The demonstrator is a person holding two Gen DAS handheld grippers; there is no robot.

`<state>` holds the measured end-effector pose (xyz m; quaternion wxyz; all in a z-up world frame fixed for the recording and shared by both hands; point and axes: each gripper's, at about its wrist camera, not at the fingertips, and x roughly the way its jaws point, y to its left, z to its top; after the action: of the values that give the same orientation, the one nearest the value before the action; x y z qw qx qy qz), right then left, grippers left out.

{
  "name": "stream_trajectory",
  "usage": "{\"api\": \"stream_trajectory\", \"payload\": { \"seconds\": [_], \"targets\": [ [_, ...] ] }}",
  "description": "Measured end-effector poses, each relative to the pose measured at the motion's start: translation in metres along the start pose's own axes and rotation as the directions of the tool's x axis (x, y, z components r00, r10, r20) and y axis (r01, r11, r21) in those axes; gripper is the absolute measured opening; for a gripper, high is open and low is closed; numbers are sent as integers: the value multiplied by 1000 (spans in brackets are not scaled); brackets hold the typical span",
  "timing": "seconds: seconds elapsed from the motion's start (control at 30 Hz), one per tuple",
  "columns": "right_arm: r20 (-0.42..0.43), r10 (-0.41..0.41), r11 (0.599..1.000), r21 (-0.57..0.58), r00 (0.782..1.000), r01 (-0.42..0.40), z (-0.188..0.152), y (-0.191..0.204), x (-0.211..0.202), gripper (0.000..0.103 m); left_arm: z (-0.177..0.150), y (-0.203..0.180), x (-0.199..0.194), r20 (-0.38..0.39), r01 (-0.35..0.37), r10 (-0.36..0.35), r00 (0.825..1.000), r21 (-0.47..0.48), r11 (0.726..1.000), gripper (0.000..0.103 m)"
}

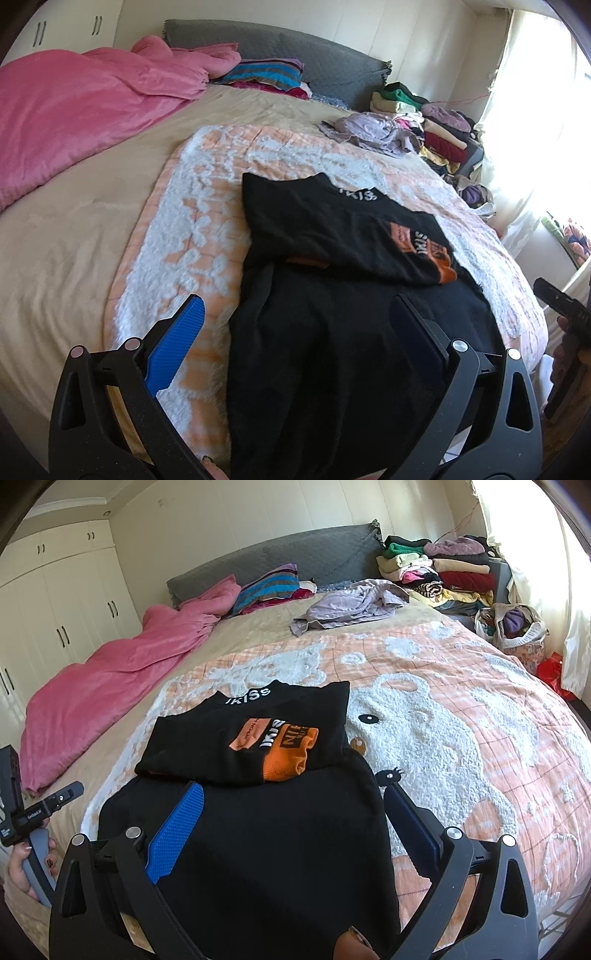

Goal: Fold small clothes
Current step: 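Grasp the black sweatshirt hem with the left tool while the right tool grasps it too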

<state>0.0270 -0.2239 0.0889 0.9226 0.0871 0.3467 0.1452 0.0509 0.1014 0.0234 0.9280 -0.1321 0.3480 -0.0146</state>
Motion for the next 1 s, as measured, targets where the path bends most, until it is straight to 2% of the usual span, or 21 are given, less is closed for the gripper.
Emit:
{"api": "stream_trajectory", "payload": {
  "seconds": [0.57, 0.9, 1.0],
  "targets": [
    [-28, -1, 1000, 8, 1000, 1, -17, -15, -3, 97, -36, 19, -16, -39, -60, 60, 997, 1, 998, 93],
    [-55, 2, 1000, 9, 998, -2, -28, -26, -5, 97, -56, 28, -21, -73, -39, 36, 997, -31, 999, 93],
    [-64, 3, 1000, 10, 998, -2, -31, -28, -5, 97, -61, 31, -19, -101, -34, 29, 994, -50, 998, 86]
  ]
}}
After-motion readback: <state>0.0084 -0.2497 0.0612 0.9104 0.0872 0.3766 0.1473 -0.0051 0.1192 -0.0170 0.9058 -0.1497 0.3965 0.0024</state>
